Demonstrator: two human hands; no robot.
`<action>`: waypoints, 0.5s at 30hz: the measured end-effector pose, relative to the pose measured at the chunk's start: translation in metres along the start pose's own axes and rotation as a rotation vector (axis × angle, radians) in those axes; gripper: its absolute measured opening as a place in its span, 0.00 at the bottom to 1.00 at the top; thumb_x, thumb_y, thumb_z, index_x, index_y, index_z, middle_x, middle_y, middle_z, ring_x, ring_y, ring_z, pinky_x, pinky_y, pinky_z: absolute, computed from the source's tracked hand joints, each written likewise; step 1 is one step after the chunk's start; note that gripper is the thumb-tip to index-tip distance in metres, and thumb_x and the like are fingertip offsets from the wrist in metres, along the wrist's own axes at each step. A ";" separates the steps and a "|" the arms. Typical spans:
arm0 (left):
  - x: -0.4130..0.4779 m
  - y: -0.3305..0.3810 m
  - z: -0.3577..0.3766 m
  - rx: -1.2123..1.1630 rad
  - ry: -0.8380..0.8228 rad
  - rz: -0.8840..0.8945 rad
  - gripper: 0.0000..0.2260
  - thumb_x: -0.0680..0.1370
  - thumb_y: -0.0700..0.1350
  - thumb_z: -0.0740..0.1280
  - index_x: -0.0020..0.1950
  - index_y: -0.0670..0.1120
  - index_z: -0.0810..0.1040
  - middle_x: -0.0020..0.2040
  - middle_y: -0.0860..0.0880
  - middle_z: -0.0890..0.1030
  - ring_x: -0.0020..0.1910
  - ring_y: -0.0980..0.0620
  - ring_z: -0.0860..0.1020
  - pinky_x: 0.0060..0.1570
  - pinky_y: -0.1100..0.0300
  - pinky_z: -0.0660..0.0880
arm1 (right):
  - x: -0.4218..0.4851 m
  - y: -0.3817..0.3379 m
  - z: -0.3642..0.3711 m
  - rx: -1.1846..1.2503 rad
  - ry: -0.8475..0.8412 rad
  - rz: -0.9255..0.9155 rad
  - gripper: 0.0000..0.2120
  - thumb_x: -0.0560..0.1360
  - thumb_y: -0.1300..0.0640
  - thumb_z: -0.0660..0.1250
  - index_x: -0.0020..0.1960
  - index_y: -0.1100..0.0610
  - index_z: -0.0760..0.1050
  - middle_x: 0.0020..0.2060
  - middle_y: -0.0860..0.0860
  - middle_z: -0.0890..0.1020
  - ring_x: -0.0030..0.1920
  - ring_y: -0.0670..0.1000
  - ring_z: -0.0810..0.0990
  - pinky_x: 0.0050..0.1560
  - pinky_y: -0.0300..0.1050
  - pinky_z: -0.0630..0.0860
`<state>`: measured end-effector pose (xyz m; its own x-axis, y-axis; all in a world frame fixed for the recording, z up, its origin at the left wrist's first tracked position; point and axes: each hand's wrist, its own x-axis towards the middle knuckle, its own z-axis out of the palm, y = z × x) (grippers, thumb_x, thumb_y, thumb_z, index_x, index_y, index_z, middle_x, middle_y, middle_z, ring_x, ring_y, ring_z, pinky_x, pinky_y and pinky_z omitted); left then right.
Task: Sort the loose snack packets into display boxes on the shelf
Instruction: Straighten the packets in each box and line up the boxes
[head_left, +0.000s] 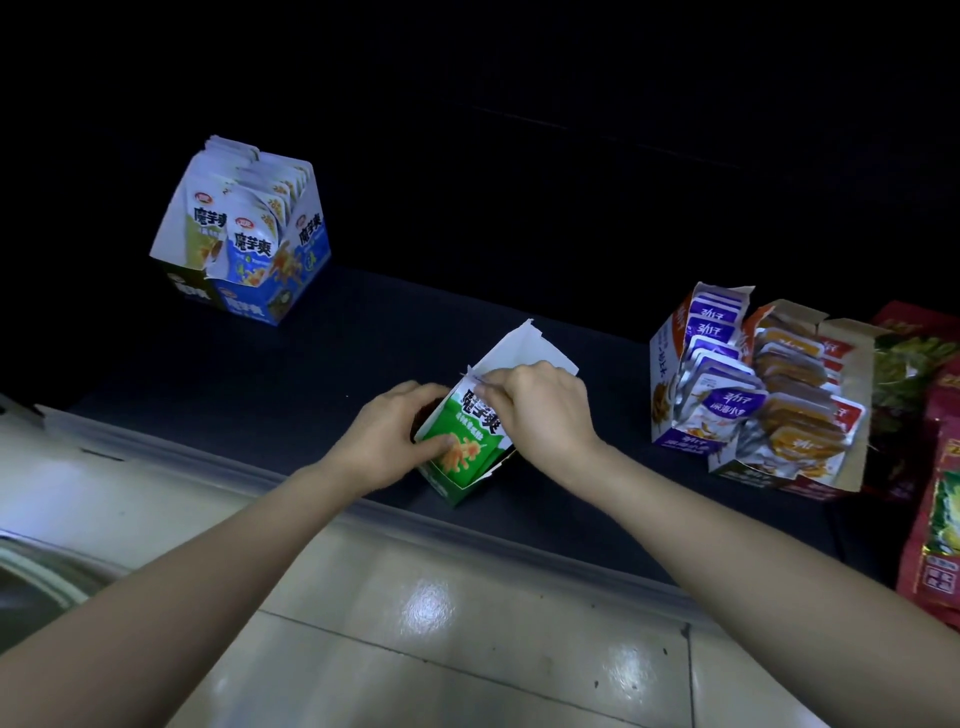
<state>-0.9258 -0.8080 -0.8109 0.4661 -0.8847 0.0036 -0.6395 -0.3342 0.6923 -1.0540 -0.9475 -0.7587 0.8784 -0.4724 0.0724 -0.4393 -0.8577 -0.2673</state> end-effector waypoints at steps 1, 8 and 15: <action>0.000 -0.003 -0.001 0.005 -0.018 0.005 0.18 0.74 0.43 0.71 0.64 0.52 0.76 0.47 0.54 0.75 0.44 0.58 0.75 0.42 0.66 0.68 | 0.000 0.001 -0.001 0.010 0.015 -0.012 0.15 0.82 0.45 0.57 0.52 0.48 0.81 0.32 0.49 0.75 0.42 0.56 0.78 0.39 0.45 0.65; -0.001 -0.009 -0.002 0.029 0.018 -0.159 0.13 0.79 0.41 0.61 0.62 0.46 0.76 0.50 0.46 0.75 0.45 0.43 0.80 0.49 0.46 0.78 | 0.009 0.016 -0.037 0.174 0.270 -0.050 0.12 0.80 0.46 0.63 0.51 0.48 0.83 0.21 0.43 0.65 0.32 0.53 0.76 0.36 0.44 0.68; -0.001 -0.005 -0.005 -0.018 0.076 -0.233 0.13 0.78 0.40 0.61 0.61 0.48 0.77 0.47 0.46 0.74 0.46 0.42 0.79 0.48 0.44 0.79 | 0.011 0.060 -0.078 0.778 0.481 0.141 0.14 0.79 0.53 0.66 0.37 0.59 0.77 0.30 0.43 0.78 0.33 0.40 0.72 0.33 0.42 0.68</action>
<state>-0.9199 -0.8042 -0.8105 0.6453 -0.7568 -0.1039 -0.4987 -0.5204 0.6932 -1.0854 -1.0204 -0.6995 0.5767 -0.7452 0.3348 -0.1335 -0.4903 -0.8613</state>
